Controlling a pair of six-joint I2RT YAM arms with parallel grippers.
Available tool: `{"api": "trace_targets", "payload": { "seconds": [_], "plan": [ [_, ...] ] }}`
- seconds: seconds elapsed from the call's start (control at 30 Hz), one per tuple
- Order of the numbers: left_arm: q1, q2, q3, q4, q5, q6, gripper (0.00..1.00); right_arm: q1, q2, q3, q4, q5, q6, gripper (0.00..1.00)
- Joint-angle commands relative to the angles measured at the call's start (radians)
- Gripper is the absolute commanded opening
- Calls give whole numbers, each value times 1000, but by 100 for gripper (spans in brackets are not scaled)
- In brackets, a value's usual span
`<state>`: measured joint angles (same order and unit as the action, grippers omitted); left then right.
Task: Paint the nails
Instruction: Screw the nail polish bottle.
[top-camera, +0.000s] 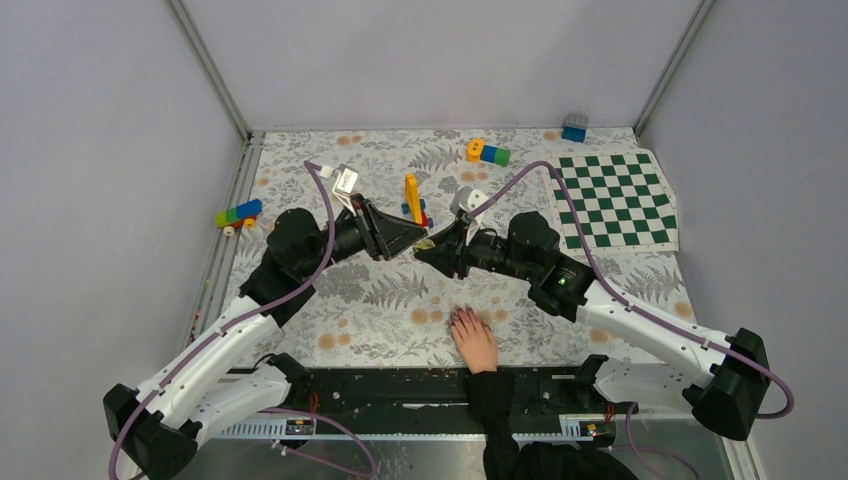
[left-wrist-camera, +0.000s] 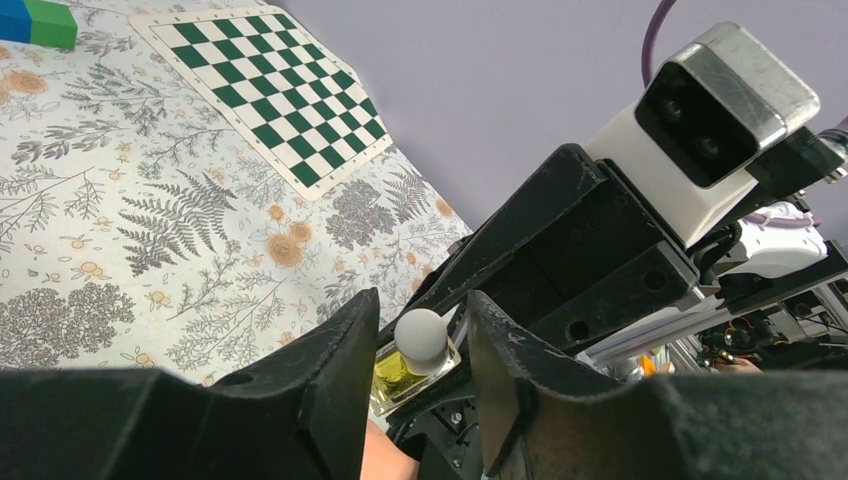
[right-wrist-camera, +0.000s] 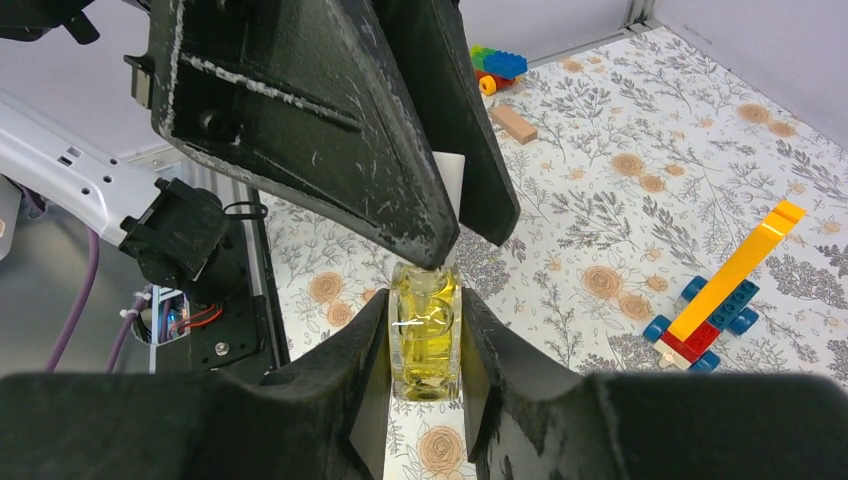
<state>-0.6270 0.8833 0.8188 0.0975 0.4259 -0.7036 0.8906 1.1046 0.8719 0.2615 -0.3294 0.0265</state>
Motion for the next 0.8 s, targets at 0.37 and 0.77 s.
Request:
{"api": "trace_targets", "payload": {
  "seconds": [0.37, 0.77],
  "plan": [
    [-42, 14, 40, -6, -28, 63, 6, 14, 18, 86, -17, 23, -1, 0],
    [-56, 19, 26, 17, 51, 117, 0, 14, 26, 129, -91, -21, 17, 0]
  ]
}}
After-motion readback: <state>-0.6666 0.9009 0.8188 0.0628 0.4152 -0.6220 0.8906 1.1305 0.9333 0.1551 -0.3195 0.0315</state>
